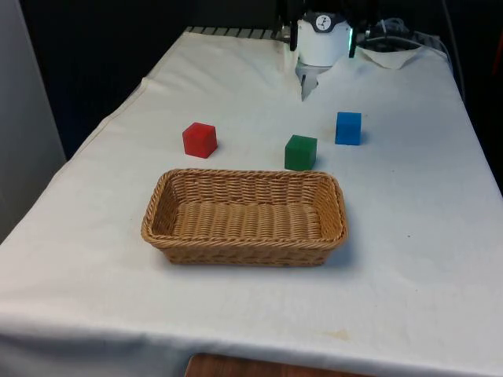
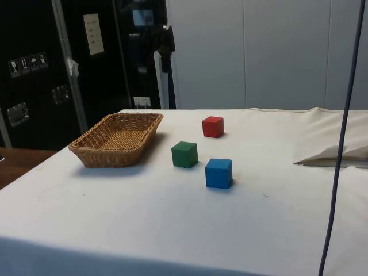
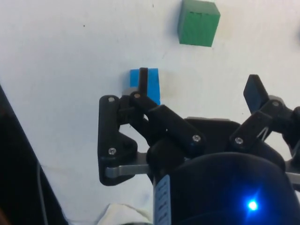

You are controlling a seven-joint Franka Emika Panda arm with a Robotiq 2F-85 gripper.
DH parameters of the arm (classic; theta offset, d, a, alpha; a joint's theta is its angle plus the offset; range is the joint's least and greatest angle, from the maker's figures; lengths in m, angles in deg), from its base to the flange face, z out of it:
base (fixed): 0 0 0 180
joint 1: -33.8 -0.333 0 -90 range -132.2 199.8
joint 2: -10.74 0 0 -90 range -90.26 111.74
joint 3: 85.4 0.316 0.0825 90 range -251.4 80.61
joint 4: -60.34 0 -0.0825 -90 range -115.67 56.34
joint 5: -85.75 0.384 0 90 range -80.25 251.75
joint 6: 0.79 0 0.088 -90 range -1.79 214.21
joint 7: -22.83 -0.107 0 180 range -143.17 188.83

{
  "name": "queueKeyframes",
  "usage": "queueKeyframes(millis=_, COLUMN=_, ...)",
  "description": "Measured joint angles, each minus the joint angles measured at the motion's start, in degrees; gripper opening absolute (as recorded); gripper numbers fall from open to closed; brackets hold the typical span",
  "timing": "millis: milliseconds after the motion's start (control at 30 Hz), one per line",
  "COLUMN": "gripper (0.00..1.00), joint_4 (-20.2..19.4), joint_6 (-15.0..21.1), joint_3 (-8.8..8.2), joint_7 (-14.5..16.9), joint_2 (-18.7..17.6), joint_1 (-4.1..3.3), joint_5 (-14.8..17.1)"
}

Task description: Pick up exactly two blocks and place them into the basket.

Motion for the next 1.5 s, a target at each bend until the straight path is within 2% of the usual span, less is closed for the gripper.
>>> queueKeyframes(millis=533, gripper=1.00, joint_4=-8.48, joint_6=10.54, joint_3=1.43, joint_7=-3.61, joint_2=0.00, joint_1=-0.23, joint_5=0.06)
queueKeyframes(millis=667, gripper=1.00, joint_4=-9.40, joint_6=12.38, joint_3=1.43, joint_7=-3.55, joint_2=-0.57, joint_1=-0.17, joint_5=0.17)
queueKeyframes(millis=867, gripper=1.00, joint_4=-11.92, joint_6=17.13, joint_3=1.32, joint_7=-2.01, joint_2=-3.32, joint_1=0.11, joint_5=2.12)
queueKeyframes(millis=1167, gripper=1.00, joint_4=-13.46, joint_6=19.42, joint_3=1.32, joint_7=-1.43, joint_2=-5.21, joint_1=0.17, joint_5=2.75)
queueKeyframes(millis=1400, gripper=1.00, joint_4=-14.78, joint_6=23.20, joint_3=2.12, joint_7=-0.29, joint_2=-9.17, joint_1=0.17, joint_5=5.04)
queueKeyframes(millis=1500, gripper=1.00, joint_4=-14.78, joint_6=23.66, joint_3=2.41, joint_7=-0.29, joint_2=-9.74, joint_1=0.17, joint_5=5.44)
